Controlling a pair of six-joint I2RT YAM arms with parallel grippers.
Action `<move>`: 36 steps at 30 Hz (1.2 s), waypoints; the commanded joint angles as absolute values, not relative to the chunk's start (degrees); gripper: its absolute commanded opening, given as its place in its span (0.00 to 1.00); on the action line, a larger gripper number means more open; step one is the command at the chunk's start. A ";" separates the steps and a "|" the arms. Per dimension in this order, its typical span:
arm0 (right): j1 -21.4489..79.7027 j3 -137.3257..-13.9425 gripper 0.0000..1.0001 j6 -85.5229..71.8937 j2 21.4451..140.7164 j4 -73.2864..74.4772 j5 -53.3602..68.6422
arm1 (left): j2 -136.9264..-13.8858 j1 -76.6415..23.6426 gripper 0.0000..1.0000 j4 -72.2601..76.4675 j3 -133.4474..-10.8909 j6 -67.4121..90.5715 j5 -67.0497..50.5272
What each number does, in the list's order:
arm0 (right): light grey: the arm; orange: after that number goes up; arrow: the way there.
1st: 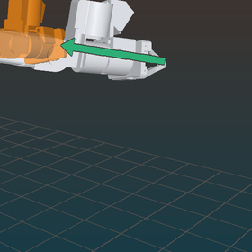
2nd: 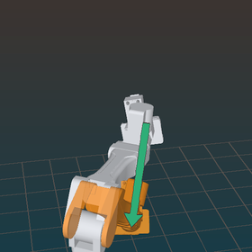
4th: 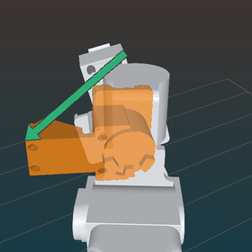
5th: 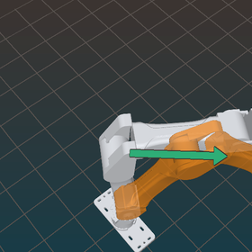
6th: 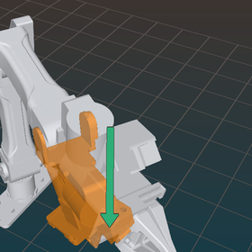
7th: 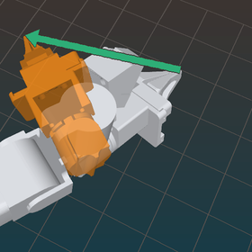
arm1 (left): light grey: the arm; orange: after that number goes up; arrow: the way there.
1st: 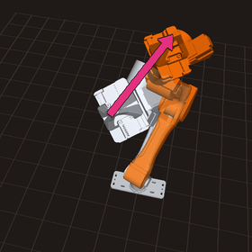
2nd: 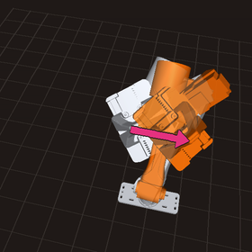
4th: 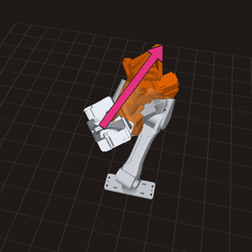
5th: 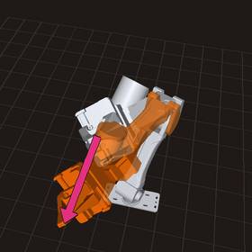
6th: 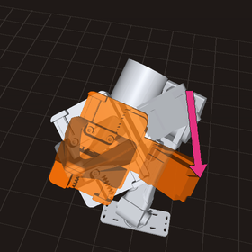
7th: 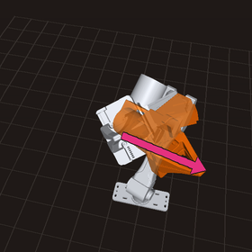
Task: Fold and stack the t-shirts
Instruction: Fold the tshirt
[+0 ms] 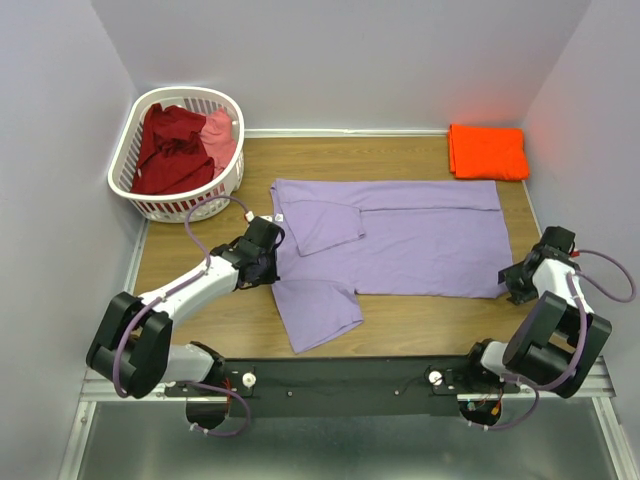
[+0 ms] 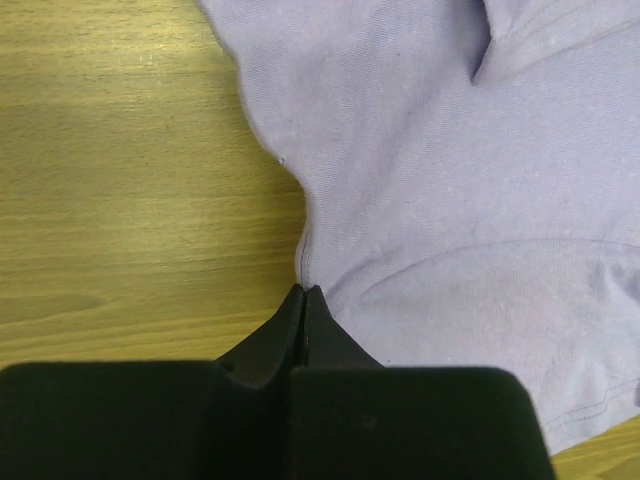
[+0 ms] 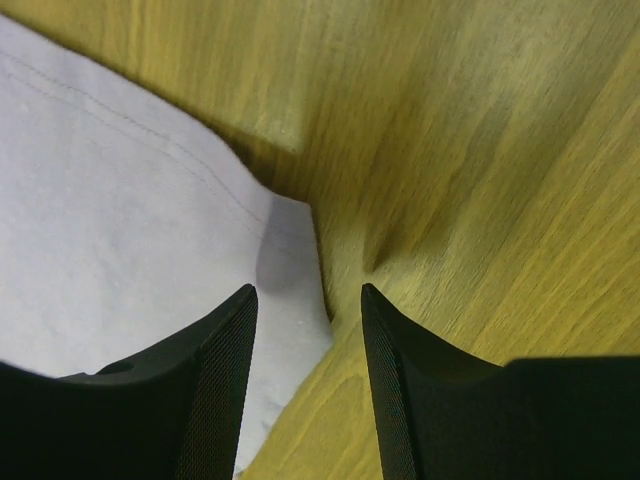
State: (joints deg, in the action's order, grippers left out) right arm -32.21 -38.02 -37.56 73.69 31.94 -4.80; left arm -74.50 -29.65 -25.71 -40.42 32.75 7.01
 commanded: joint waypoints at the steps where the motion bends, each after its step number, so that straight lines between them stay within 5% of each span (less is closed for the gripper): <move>1: -33.05 -36.30 0.54 -40.95 73.65 29.53 -6.76 | -73.83 -29.88 0.00 -24.96 -39.90 31.73 5.98; 22: -31.65 -37.96 0.49 -36.12 74.27 23.55 2.64 | -76.81 -29.88 0.00 -27.25 -40.78 33.75 10.19; 36: -20.30 -43.69 0.50 -34.19 75.52 25.05 -7.62 | -78.31 -29.88 0.00 -27.60 -40.96 33.84 10.63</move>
